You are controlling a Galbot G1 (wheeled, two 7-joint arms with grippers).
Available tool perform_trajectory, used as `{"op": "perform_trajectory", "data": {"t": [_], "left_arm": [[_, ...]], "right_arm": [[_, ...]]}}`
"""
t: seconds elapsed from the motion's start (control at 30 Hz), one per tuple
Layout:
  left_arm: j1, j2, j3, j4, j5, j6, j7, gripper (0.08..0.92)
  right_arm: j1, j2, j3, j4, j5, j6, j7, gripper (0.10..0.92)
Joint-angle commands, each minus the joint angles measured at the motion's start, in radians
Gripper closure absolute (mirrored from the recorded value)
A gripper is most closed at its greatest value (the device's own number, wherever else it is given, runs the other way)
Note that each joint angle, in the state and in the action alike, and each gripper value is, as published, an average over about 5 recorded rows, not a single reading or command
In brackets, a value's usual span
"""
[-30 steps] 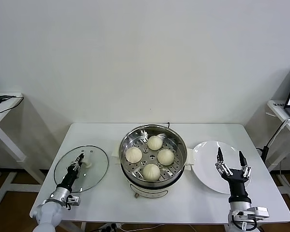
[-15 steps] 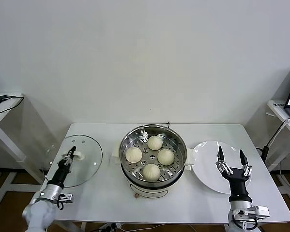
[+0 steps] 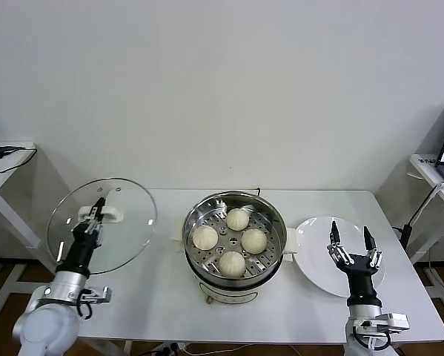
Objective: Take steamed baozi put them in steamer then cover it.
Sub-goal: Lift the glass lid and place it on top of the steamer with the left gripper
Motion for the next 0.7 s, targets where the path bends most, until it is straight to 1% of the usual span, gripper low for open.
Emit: {"op": "perform_trajectory", "data": {"t": [0.03,0.17,0.37,0.57,0.7], "left_arm": [[-0.114,0.053,0.406,-0.189,0.027,0.378,0.237,0.811],[-0.214,0.015,0.548,-0.143,0.122,0.45,0.262,0.811],[-0.313,-0.041,0.682,-0.12,0.247,0.54,0.315,0.811],[-0.352,-0.103,0.791,-0.063,0.341,0.6,0.36,0.811],[-0.357,-0.157,0.833,-0.008,0.373,0.626,0.375,0.811]], "right_arm": [[0.001,0.008,-0.004,0.002,-0.005,0.002,-0.001,0.203],[-0.003,0.02,-0.001,0.004,-0.015,0.004,-0.001,0.203],[-0.007,0.038,0.003,-0.006,-0.034,0.007,0.0,0.203],[-0.011,0.044,0.014,-0.009,-0.039,0.009,0.0,0.203],[-0.011,0.046,0.017,-0.013,-0.042,0.009,0.0,0.203]]}}
